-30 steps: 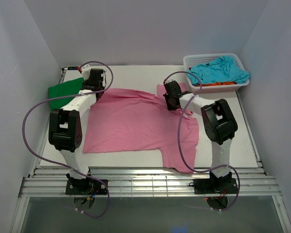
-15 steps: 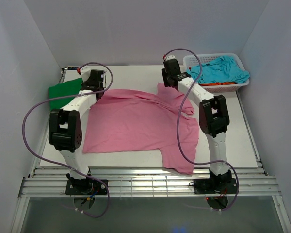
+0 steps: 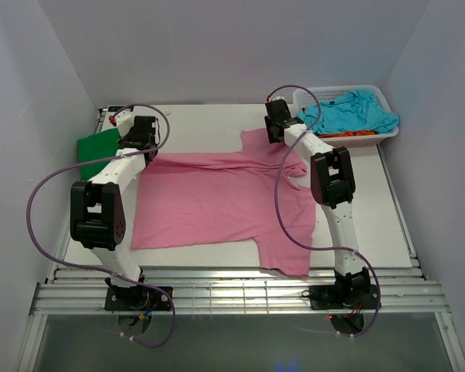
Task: Fold and stack the t-shirts
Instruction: Flatten the tshirt out
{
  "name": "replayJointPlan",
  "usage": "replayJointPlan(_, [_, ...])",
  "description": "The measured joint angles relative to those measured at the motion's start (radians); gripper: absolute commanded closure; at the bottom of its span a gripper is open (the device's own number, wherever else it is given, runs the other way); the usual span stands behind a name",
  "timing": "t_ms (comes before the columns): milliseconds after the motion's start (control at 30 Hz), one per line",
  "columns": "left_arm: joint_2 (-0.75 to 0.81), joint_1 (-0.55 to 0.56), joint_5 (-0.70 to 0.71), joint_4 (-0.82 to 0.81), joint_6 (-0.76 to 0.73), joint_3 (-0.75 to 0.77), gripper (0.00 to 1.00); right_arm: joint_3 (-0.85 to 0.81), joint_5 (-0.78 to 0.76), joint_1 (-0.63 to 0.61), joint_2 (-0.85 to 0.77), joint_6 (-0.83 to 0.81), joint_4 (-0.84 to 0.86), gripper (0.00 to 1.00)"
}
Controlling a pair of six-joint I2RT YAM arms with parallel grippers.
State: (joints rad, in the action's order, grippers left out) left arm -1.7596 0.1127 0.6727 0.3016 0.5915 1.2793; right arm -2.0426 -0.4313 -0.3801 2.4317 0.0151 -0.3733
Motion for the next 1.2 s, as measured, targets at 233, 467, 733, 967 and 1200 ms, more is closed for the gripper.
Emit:
replayJointPlan(233, [0.021,-0.024,0.0,0.013,0.011,-0.024,1.0,-0.071,-0.004,0.025,0.03,0.0,-0.015,0.39])
replayJointPlan(467, [0.023,-0.026,-0.001,0.02,0.019,-0.03,1.0,-0.172,0.045,0.04,0.079,0.0,-0.013,0.34])
replayJointPlan(733, [0.023,-0.026,-0.002,0.02,0.019,-0.03,1.0,-0.187,0.146,0.047,0.117,0.012,-0.006,0.33])
replayJointPlan(967, [0.023,-0.026,-0.003,0.02,0.019,-0.03,1.0,-0.187,0.184,0.047,0.13,0.025,0.002,0.52])
replayJointPlan(1200, [0.023,-0.026,-0.004,0.02,0.019,-0.03,1.0,-0.189,0.192,0.05,0.136,0.026,0.01,0.87])
